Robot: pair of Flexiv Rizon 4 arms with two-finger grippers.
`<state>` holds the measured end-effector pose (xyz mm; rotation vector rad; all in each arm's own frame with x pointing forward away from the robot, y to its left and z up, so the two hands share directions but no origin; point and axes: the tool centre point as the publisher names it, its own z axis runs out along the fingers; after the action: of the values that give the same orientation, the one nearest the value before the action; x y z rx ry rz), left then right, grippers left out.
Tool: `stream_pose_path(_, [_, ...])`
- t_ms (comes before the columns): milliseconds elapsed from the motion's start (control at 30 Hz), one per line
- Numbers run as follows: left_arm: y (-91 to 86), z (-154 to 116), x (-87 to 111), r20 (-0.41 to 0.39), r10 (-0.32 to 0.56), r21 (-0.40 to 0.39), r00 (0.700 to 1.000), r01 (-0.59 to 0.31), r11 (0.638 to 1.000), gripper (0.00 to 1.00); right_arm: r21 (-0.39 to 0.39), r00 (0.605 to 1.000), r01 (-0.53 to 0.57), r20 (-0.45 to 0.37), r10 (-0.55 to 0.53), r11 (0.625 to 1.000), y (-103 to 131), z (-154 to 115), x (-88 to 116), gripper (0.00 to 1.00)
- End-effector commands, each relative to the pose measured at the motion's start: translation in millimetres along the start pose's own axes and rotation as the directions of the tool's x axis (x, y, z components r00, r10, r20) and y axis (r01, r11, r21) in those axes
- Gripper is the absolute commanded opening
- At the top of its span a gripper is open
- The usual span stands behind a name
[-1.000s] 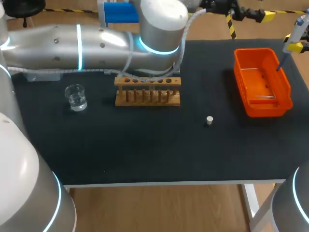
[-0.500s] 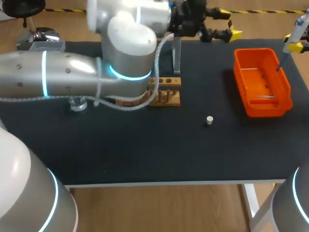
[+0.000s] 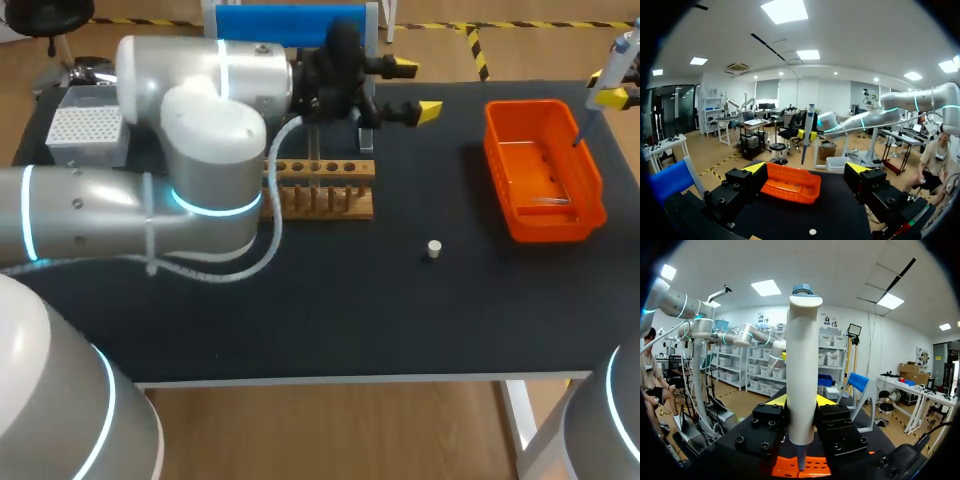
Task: Invert the test tube, pick up the pipette, mount the tip to pipette, aspirate from beaker and dispense into the tube, eject the tip, return the pipette, and cap with the stopper.
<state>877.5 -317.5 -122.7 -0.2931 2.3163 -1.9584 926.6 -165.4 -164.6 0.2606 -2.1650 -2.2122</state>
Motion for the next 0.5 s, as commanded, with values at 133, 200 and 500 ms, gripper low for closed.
stream_pose_path(133, [10.0, -38.9, 4.3, -0.027, 0.033, 0.154, 0.999, -0.028, 0.988, 1.00, 0.003, 1.000, 0.000, -0.002, 0.000, 1.000, 0.8, -0.9, -0.5, 0.00])
stream_pose_path(200, [12.6, -45.1, 3.2, -0.030, 0.035, 0.157, 0.999, -0.030, 0.987, 1.00, 0.003, 1.000, 0.000, -0.002, 0.000, 1.000, 0.8, -0.9, -0.5, 0.00])
stream_pose_path(500, [24.0, -60.3, 10.5, -0.005, 0.031, 0.168, 1.000, -0.030, 0.985, 1.00, 0.003, 1.000, 0.000, -0.002, 0.000, 1.000, 0.8, -0.9, -0.5, 0.00])
